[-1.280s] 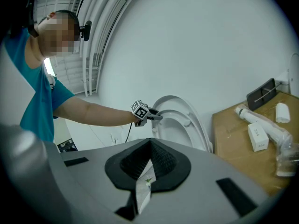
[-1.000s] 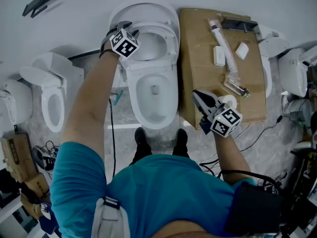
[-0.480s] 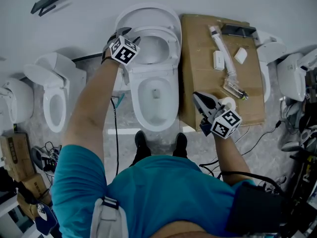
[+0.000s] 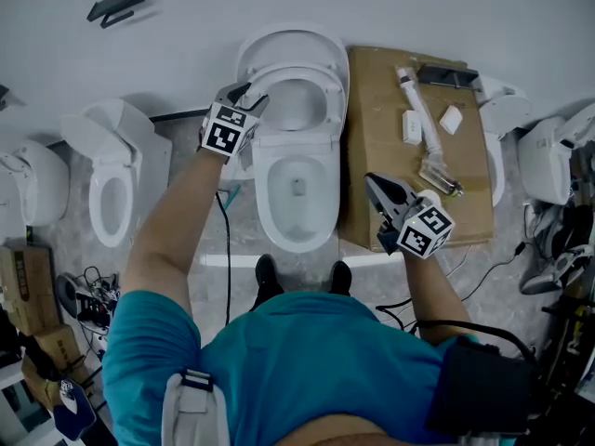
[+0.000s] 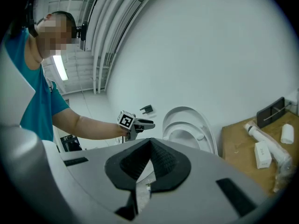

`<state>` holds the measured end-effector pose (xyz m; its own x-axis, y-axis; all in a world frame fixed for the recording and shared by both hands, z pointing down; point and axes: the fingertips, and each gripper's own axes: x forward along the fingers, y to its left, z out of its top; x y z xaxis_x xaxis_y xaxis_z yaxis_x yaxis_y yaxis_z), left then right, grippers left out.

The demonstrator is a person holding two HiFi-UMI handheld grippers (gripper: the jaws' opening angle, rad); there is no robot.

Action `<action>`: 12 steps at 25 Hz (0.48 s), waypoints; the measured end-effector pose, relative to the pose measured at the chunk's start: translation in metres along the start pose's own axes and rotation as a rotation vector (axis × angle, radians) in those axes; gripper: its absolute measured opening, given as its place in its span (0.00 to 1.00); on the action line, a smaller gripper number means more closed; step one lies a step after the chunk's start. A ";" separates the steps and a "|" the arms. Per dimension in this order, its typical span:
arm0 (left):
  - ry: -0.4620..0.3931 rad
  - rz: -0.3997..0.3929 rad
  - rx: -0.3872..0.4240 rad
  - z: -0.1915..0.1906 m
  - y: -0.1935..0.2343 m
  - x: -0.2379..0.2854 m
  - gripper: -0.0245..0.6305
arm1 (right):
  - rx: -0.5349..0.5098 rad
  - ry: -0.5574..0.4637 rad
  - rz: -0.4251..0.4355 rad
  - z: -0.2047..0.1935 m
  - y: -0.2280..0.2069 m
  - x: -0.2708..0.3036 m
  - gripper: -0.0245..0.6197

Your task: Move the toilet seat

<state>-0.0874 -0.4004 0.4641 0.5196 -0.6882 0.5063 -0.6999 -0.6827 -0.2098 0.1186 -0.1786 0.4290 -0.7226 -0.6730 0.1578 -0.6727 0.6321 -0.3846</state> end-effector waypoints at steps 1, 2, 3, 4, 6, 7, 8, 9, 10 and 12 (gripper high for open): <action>-0.016 -0.010 -0.030 -0.001 -0.005 -0.011 0.34 | -0.007 -0.001 0.005 0.003 0.004 0.000 0.03; -0.032 -0.020 -0.059 -0.001 -0.011 -0.023 0.33 | -0.014 -0.001 0.009 0.006 0.008 0.001 0.03; -0.048 -0.029 -0.084 -0.002 -0.017 -0.035 0.32 | -0.021 -0.001 0.014 0.009 0.013 0.001 0.03; -0.062 -0.039 -0.108 -0.003 -0.023 -0.047 0.32 | -0.028 -0.001 0.018 0.013 0.017 0.000 0.03; -0.088 -0.056 -0.149 -0.004 -0.034 -0.072 0.31 | -0.037 -0.002 0.023 0.021 0.023 -0.002 0.03; -0.101 -0.062 -0.166 -0.004 -0.040 -0.084 0.30 | -0.040 -0.003 0.022 0.025 0.025 -0.003 0.03; -0.115 -0.068 -0.182 -0.002 -0.045 -0.097 0.29 | -0.046 -0.003 0.020 0.030 0.026 -0.005 0.03; -0.130 -0.072 -0.199 -0.001 -0.050 -0.110 0.29 | -0.054 -0.002 0.017 0.034 0.028 -0.008 0.03; -0.145 -0.076 -0.220 0.000 -0.056 -0.123 0.27 | -0.064 0.000 0.013 0.039 0.030 -0.010 0.03; -0.171 -0.086 -0.267 -0.001 -0.068 -0.149 0.23 | -0.080 0.007 0.004 0.045 0.034 -0.016 0.03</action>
<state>-0.1180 -0.2508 0.4038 0.6410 -0.6779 0.3599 -0.7423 -0.6668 0.0660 0.1145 -0.1637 0.3725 -0.7259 -0.6681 0.1633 -0.6805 0.6634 -0.3111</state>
